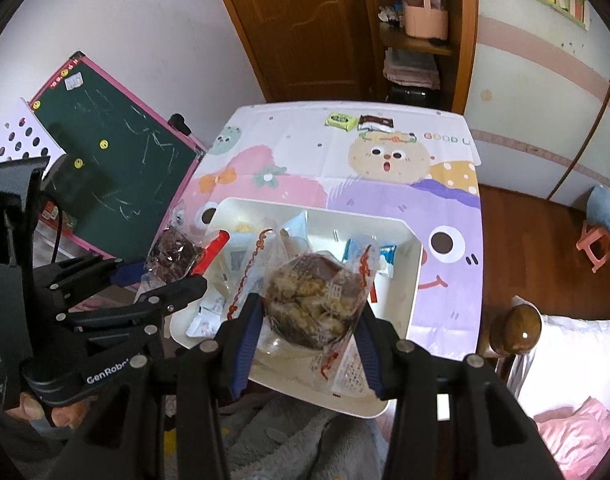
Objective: Organize snacks
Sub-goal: 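Carry both bags over the white tray and open both grippers, then hold both open grippers above the tray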
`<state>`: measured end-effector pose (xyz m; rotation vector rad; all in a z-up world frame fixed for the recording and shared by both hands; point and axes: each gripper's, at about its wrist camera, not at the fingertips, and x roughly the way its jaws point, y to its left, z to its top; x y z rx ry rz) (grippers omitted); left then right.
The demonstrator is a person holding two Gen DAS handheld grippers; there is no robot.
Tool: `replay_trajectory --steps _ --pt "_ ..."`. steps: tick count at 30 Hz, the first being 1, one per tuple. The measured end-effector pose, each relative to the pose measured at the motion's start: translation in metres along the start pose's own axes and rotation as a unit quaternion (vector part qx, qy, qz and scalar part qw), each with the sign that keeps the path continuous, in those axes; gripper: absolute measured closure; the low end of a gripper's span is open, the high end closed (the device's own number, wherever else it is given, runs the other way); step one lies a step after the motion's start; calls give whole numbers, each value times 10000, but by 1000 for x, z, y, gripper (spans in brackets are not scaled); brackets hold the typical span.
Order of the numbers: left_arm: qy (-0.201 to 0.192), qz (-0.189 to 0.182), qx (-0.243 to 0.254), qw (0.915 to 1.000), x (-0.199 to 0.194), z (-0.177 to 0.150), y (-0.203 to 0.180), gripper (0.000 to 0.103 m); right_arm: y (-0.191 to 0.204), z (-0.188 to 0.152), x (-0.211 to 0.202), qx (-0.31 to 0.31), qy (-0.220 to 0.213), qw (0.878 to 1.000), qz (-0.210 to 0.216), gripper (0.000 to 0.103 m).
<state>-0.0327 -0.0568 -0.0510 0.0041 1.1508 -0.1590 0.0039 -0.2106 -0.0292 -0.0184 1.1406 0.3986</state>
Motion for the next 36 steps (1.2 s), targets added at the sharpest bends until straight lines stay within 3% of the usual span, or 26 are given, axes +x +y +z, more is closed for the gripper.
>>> replay_trajectory --steps 7,9,11,12,23,36 --pt "117 160 99 9998 5 -3 -3 60 2 -3 13 21 324 9994 -130 57" --pt "103 353 95 9993 6 -4 -3 50 4 -3 15 -2 346 9992 -176 57" --pt "93 553 90 9984 7 -4 -2 25 6 -4 19 -52 430 9985 -341 54" --pt "68 655 85 9978 6 -4 -2 23 6 -4 22 -46 469 9981 -404 52" --pt "149 877 20 9960 5 -9 4 23 7 -10 28 40 681 9968 -407 52" --pt "129 850 78 9963 -1 -9 -2 22 6 -12 20 53 643 9969 -445 52"
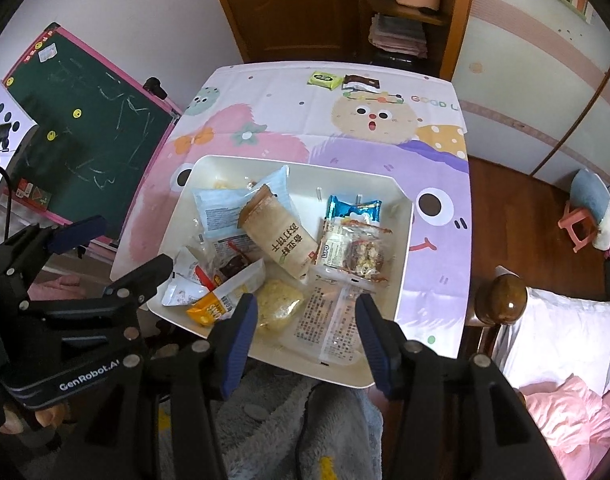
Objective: Organize snacks
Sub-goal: 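Hold both open grippers above the tray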
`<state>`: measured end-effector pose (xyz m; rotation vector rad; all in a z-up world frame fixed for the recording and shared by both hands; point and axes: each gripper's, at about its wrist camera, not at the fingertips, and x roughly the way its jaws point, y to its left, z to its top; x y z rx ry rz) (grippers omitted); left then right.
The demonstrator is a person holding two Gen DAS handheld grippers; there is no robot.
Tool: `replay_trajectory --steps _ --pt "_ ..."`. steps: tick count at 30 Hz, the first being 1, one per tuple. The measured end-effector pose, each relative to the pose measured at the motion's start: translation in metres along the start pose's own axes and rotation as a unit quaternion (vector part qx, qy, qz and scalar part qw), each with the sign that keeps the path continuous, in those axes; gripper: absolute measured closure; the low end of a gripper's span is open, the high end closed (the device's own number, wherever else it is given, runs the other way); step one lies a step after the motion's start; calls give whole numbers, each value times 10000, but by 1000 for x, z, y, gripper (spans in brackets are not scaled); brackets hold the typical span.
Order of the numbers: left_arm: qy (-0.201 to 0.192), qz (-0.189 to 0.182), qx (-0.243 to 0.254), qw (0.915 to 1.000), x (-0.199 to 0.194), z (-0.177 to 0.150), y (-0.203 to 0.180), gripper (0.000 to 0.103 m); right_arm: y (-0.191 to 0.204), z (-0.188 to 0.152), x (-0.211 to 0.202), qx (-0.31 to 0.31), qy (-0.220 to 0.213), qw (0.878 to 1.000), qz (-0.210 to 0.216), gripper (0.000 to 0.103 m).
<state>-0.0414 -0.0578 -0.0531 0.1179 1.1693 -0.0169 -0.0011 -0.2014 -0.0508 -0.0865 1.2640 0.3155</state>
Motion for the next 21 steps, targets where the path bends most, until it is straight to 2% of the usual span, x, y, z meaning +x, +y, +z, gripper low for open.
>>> replay_trajectory --steps 18,21 --pt "209 18 470 9987 15 21 -14 21 -18 5 7 303 119 9995 8 52" --pt "253 29 521 9983 21 27 -13 21 -18 9 13 319 177 9993 19 46"
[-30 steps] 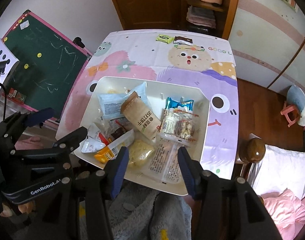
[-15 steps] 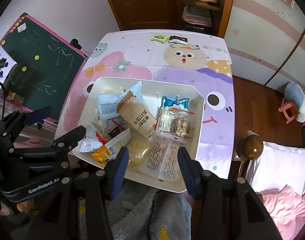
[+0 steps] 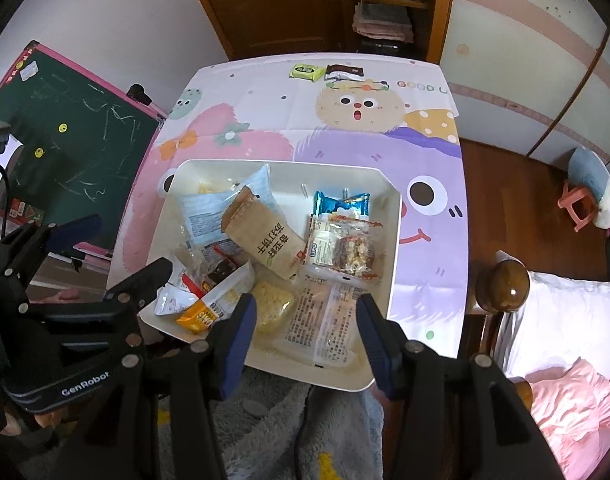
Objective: Organize snacks
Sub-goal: 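Hold both open grippers above the tray, then move both grippers toward the green packet and brown wafer packet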
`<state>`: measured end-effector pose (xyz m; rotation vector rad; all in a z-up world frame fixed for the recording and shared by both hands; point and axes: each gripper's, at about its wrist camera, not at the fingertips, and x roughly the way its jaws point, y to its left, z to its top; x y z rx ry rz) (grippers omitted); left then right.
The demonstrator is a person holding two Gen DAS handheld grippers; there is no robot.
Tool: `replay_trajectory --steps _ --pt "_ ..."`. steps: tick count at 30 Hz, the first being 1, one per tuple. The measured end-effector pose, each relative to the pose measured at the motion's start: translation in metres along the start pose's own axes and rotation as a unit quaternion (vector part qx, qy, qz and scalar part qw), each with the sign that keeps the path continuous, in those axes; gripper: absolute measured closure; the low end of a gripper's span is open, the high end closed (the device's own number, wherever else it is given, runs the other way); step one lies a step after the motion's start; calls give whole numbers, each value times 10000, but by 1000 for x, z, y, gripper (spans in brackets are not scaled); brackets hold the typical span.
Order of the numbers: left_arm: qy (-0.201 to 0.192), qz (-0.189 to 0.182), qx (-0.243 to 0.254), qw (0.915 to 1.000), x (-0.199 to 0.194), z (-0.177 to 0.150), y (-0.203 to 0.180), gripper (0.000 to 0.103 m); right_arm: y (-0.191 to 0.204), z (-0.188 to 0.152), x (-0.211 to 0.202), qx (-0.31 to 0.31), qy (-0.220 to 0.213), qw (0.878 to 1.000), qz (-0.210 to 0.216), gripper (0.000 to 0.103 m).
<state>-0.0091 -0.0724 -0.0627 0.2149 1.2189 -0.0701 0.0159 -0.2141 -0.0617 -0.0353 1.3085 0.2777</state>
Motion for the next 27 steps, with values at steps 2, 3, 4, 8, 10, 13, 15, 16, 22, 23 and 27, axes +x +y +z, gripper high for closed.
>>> replay_trajectory --steps 2,3,4,8,10,13,15,16,22,23,27 --pt "15 4 23 10000 3 4 1 20 -1 4 4 29 34 10000 25 44" --pt "29 9 35 10000 5 8 3 20 -1 6 5 39 39 10000 32 44" --pt "37 17 47 10000 7 9 3 20 -2 8 7 55 44 10000 34 44" --pt "-2 30 75 10000 12 25 10 20 -4 22 13 108 65 9999 -2 44" --pt "-77 -2 52 10000 11 38 16 20 -4 31 15 108 50 9999 -44 43" --pt "-285 -139 -24 9995 5 62 30 20 -4 46 16 68 14 9999 -121 43" --pt "-410 -98 22 9991 2 80 37 20 -4 61 14 6 -49 9998 -204 43" --pt "-495 -46 74 9987 0 92 41 20 -4 70 13 -22 -100 9996 -254 43" --pt "-1032 149 476 9934 -8 163 61 17 -9 138 -3 -245 -633 9948 -757 43" --pt "-1156 157 604 9913 -8 179 64 14 -11 152 -7 -302 -770 9928 -862 43" --pt "-1413 55 952 9854 2 226 73 13 -14 206 -17 -693 -1328 9822 -1131 43"
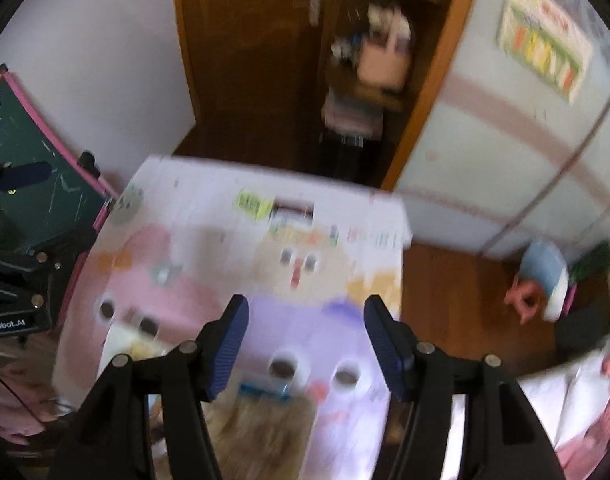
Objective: Organize snacks
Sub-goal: 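Move both grippers toward the green packet and brown wafer packet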
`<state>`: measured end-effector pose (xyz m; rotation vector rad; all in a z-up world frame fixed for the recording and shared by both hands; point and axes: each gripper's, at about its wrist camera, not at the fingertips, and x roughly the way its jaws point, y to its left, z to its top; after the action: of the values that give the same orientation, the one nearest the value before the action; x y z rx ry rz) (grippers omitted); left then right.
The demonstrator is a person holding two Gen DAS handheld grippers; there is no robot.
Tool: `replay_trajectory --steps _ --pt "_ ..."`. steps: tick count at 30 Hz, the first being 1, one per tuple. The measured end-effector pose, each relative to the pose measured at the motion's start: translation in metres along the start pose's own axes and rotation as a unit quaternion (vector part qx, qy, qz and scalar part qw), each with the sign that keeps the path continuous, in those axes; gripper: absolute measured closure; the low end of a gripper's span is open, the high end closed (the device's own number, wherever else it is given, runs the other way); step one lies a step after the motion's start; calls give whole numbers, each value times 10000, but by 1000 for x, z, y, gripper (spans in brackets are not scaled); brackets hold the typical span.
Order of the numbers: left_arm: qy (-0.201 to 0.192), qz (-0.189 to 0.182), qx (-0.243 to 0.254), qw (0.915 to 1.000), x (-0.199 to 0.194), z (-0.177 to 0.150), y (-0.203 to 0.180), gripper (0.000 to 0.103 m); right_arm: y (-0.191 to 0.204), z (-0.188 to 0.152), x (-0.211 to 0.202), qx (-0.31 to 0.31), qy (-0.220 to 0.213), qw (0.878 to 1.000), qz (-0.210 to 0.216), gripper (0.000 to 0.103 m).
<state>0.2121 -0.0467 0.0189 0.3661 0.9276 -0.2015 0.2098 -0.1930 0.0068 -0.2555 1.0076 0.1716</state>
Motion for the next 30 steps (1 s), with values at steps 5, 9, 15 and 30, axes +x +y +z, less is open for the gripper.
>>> replay_trajectory --steps 5,9,15,30 --pt "-49 -182 309 9993 57 41 14 13 -6 55 40 -529 -298 9981 -22 43" --pt "83 -327 534 9980 130 62 19 13 -6 86 98 -912 -331 9951 191 43" --pt "553 -646 570 9947 243 61 12 13 -13 100 220 -730 354 9948 608 43" --pt "1682 -1400 -1882 9574 385 33 26 13 31 71 332 -2520 488 9630 820 43"
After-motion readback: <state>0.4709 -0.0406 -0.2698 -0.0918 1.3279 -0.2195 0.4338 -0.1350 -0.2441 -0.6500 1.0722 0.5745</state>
